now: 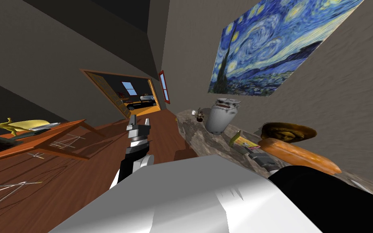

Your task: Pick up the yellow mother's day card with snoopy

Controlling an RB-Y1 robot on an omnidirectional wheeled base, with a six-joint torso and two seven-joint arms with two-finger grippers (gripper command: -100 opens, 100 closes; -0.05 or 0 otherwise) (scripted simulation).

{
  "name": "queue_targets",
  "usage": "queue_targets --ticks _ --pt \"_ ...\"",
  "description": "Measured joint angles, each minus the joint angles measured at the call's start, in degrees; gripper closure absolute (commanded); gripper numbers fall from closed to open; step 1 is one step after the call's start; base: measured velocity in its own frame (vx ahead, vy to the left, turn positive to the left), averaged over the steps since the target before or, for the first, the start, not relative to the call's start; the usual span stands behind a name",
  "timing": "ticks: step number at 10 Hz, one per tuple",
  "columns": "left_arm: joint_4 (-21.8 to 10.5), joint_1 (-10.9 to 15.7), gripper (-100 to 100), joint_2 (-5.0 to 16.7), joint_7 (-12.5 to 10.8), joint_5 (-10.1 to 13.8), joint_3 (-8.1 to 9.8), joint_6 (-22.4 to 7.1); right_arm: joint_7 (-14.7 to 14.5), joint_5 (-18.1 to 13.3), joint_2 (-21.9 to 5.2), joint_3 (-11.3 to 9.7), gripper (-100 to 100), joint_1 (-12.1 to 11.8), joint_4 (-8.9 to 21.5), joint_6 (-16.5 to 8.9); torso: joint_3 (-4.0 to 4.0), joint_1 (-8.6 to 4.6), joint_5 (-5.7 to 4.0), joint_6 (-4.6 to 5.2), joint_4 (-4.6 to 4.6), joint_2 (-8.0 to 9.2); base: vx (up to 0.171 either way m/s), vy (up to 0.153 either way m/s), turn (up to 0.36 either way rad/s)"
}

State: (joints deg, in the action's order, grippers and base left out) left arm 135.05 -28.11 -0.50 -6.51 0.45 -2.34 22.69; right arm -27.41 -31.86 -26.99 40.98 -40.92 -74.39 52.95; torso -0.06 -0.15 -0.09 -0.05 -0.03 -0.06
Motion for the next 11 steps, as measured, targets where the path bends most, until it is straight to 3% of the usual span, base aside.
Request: queue_targets --ticks 4,11 --pt "-0.01 0.03 0 0.00 0.00 0.00 0.00 0.00 -0.13 -0.64 0.57 -2.61 100 2.35 -3.14 -5.44 0.21 -0.36 -0.25 -0.14 0.06 0.41 -0.155 -0.038 0.106" --pt "-0.01 0.02 0 0.00 0.00 0.00 0.00 0.00 -0.42 -1.55 1.03 -6.75 100 6.39 -7.31 -16.55 0.08 -0.61 -0.37 0.03 -0.03 0.23 -0.110 -0.034 0.073"
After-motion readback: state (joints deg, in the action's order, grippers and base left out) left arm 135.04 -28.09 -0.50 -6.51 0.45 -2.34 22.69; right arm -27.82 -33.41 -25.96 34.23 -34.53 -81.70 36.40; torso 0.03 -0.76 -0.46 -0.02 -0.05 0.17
